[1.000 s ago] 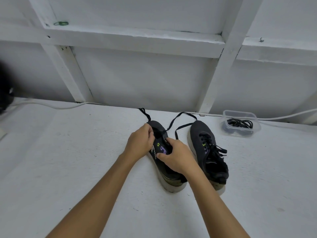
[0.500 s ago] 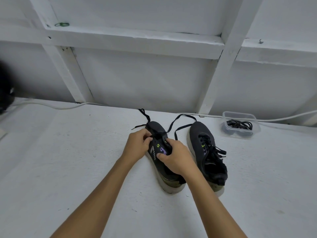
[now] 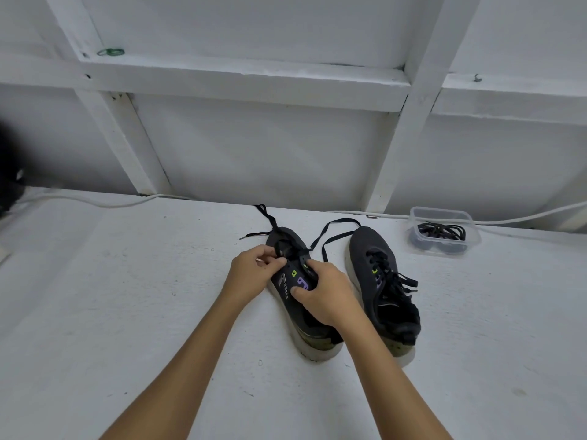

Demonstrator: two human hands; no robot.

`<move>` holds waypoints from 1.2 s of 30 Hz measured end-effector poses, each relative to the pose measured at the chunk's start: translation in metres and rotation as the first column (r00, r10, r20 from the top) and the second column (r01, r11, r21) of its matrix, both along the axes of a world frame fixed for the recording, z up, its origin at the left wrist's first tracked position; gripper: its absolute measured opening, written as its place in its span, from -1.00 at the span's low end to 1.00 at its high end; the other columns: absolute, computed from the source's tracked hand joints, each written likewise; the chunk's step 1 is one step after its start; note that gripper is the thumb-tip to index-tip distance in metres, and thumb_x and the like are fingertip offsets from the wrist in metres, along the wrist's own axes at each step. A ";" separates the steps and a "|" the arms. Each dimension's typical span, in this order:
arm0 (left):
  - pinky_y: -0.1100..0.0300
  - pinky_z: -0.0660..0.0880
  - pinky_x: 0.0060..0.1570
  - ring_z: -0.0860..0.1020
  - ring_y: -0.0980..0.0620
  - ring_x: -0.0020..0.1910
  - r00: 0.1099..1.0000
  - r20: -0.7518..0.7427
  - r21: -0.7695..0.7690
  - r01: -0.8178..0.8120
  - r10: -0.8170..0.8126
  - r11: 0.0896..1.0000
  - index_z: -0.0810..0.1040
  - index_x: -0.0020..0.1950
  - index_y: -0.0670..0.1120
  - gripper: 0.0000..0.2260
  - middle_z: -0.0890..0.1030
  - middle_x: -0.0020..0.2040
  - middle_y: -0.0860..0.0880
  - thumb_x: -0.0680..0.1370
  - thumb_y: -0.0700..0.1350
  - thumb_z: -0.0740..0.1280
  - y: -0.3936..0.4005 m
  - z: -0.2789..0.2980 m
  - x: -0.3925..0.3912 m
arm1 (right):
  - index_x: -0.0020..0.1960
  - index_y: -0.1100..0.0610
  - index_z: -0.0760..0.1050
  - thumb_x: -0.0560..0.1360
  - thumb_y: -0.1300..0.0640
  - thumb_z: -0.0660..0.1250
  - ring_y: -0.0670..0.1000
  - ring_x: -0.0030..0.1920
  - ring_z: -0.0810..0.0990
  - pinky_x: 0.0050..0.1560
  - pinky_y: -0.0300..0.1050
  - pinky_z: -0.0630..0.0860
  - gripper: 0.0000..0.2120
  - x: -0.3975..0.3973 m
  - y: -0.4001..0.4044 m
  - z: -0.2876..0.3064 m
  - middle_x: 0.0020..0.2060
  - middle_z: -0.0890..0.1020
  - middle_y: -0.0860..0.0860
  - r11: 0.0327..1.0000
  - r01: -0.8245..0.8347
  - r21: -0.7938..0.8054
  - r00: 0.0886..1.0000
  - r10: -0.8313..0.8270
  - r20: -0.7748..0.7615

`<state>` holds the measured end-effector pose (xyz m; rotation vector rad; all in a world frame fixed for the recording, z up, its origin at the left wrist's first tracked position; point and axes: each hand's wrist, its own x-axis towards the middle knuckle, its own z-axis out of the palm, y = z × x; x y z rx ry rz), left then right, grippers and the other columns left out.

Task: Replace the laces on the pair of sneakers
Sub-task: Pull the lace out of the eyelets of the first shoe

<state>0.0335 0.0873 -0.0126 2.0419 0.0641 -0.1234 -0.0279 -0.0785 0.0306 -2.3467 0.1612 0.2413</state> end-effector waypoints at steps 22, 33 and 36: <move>0.30 0.43 -0.19 0.57 0.20 -0.19 0.968 0.106 -0.098 -0.215 0.225 0.972 0.64 -0.12 0.04 -0.93 0.66 -0.18 0.11 0.56 -0.06 0.41 0.016 0.015 0.010 | 0.29 0.06 0.52 0.52 0.01 0.41 0.02 0.05 0.52 -0.01 -0.17 0.43 -0.64 -0.002 0.003 0.000 0.17 0.52 0.02 0.999 0.040 -0.001 0.999 -0.040 -0.034; 0.54 0.37 -0.21 0.56 0.22 -0.18 0.996 0.093 0.081 -0.011 0.004 0.997 0.71 -0.03 0.01 -0.90 0.66 -0.11 0.11 0.48 -0.05 0.52 -0.002 0.002 0.002 | 0.33 0.06 0.50 0.52 0.01 0.41 -0.02 0.02 0.44 0.01 -0.18 0.39 -0.60 -0.002 0.004 0.001 0.19 0.51 0.02 0.999 0.034 -0.017 0.999 -0.034 -0.021; 0.53 0.37 -0.25 0.57 0.17 -0.18 0.991 0.129 0.079 -0.029 0.019 0.996 0.66 -0.07 -0.03 -0.98 0.65 -0.13 0.07 0.54 -0.10 0.46 -0.005 0.006 0.005 | 0.30 0.06 0.52 0.52 0.02 0.41 -0.01 0.02 0.46 0.01 -0.16 0.42 -0.63 -0.002 0.004 0.000 0.19 0.51 0.03 0.999 0.040 -0.005 0.999 -0.040 -0.017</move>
